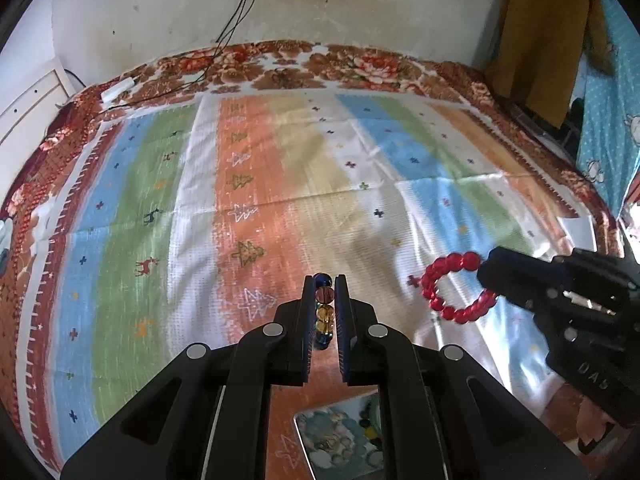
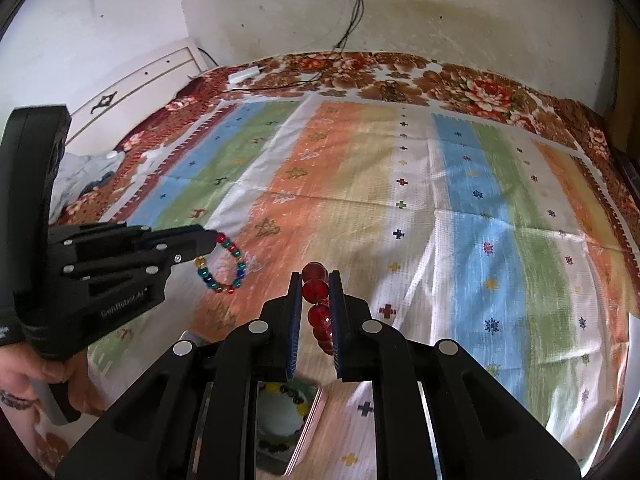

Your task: Organize jewelry

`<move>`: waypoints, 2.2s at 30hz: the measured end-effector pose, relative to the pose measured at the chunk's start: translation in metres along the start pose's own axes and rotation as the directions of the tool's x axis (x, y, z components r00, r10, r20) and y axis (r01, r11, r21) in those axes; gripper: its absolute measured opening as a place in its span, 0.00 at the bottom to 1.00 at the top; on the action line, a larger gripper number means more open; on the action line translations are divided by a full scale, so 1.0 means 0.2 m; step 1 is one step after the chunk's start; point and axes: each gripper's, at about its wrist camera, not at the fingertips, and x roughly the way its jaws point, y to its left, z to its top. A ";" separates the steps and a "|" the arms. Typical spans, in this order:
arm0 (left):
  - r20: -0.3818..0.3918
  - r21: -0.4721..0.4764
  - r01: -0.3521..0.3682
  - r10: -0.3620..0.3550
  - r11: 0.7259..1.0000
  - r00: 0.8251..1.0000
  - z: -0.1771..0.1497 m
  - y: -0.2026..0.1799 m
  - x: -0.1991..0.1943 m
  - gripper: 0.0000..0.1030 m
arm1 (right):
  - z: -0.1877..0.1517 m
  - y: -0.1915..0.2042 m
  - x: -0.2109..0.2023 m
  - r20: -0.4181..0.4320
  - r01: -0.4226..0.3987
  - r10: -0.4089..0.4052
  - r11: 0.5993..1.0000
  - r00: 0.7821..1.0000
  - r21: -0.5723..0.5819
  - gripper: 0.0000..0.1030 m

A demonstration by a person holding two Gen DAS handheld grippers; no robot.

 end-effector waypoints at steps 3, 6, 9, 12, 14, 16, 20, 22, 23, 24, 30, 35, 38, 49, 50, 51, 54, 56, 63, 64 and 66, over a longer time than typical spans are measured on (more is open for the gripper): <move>0.010 -0.007 0.012 -0.012 1.000 1.000 -0.04 0.00 -0.04 0.09 | -0.02 0.02 -0.04 0.007 -0.010 0.010 1.000 1.000 -0.010 0.13; 0.009 -0.003 0.016 -0.016 1.000 1.000 -0.08 -0.01 -0.06 0.09 | -0.04 0.04 -0.09 0.017 -0.029 0.029 0.999 0.999 -0.017 0.13; 0.021 0.006 0.015 -0.016 1.000 1.000 -0.10 -0.01 -0.11 0.09 | -0.07 0.07 -0.10 0.012 -0.039 0.040 0.999 0.999 -0.031 0.13; 0.032 -0.007 0.027 -0.026 1.000 0.999 -0.12 -0.01 -0.15 0.09 | -0.09 0.08 -0.10 -0.015 -0.059 0.059 0.998 0.998 -0.028 0.13; 0.035 -0.002 0.031 -0.031 1.000 0.999 -0.13 -0.02 -0.16 0.09 | -0.10 0.09 -0.11 -0.013 -0.076 0.076 0.997 0.997 -0.019 0.13; 0.035 0.004 0.035 -0.035 0.999 0.999 -0.16 -0.03 -0.17 0.09 | -0.11 0.11 -0.12 -0.013 -0.082 0.081 0.996 0.997 -0.029 0.13; 0.024 0.004 0.036 -0.036 0.999 0.999 -0.20 -0.03 -0.18 0.09 | -0.14 0.14 -0.14 -0.014 -0.091 0.091 0.995 0.996 -0.037 0.13; 0.027 0.014 0.037 -0.037 0.999 0.999 -0.22 -0.05 -0.19 0.09 | -0.15 0.15 -0.15 -0.017 -0.093 0.092 0.995 0.996 -0.042 0.13; 0.027 0.019 0.034 -0.034 0.999 0.999 -0.23 -0.05 -0.20 0.09 | -0.17 0.16 -0.15 -0.021 -0.097 0.096 0.994 0.995 -0.046 0.13; 0.028 0.030 0.028 -0.029 0.999 0.999 -0.24 -0.07 -0.20 0.09 | -0.18 0.17 -0.15 -0.025 -0.101 0.100 0.994 0.995 -0.045 0.14; 0.021 0.058 0.013 -0.014 0.998 1.000 -0.29 -0.11 -0.21 0.09 | -0.24 0.17 -0.16 -0.042 -0.112 0.111 0.993 0.993 -0.041 0.14; 0.006 0.046 0.025 -0.026 0.999 1.000 -0.32 -0.11 -0.20 0.10 | -0.27 0.16 -0.15 -0.068 -0.133 0.130 0.991 0.989 -0.031 0.14; 0.001 0.041 0.016 -0.016 0.999 1.000 -0.35 -0.10 -0.21 0.31 | -0.28 0.13 -0.18 -0.048 -0.133 0.132 0.991 0.990 -0.014 0.35; 0.012 0.036 0.015 -0.016 0.999 1.000 -0.47 -0.06 -0.28 0.73 | -0.36 0.10 -0.29 0.028 -0.136 0.138 0.989 0.990 -0.058 0.66; 0.013 0.039 0.016 -0.017 0.999 1.000 -0.47 -0.06 -0.28 0.74 | -0.37 0.10 -0.30 0.033 -0.137 0.139 0.989 0.990 -0.064 0.68; 0.013 0.047 0.017 -0.017 0.999 1.000 -0.48 -0.07 -0.29 0.74 | -0.37 0.10 -0.30 0.035 -0.136 0.138 0.989 0.990 -0.066 0.72; 0.022 0.062 0.005 -0.006 0.998 1.000 -0.51 -0.07 -0.30 0.77 | -0.39 0.08 -0.32 0.043 -0.141 0.143 0.989 0.989 -0.052 0.75; 0.025 0.058 0.005 -0.006 0.998 1.000 -0.52 -0.06 -0.31 0.81 | -0.41 0.07 -0.33 0.048 -0.148 0.150 0.988 0.988 -0.038 0.79; 0.086 0.095 -0.009 0.001 0.995 0.996 -0.55 -0.08 -0.36 0.94 | -0.45 0.03 -0.35 0.057 -0.129 0.130 0.992 0.990 -0.008 0.91; 0.095 0.100 -0.017 0.007 0.995 0.995 -0.55 -0.09 -0.37 0.94 | -0.45 0.03 -0.35 0.064 -0.129 0.130 0.992 0.989 -0.008 0.92; 0.110 0.113 -0.030 0.018 0.993 0.994 -0.56 -0.10 -0.38 0.94 | -0.45 0.03 -0.36 0.073 -0.133 0.133 0.991 0.988 -0.007 0.94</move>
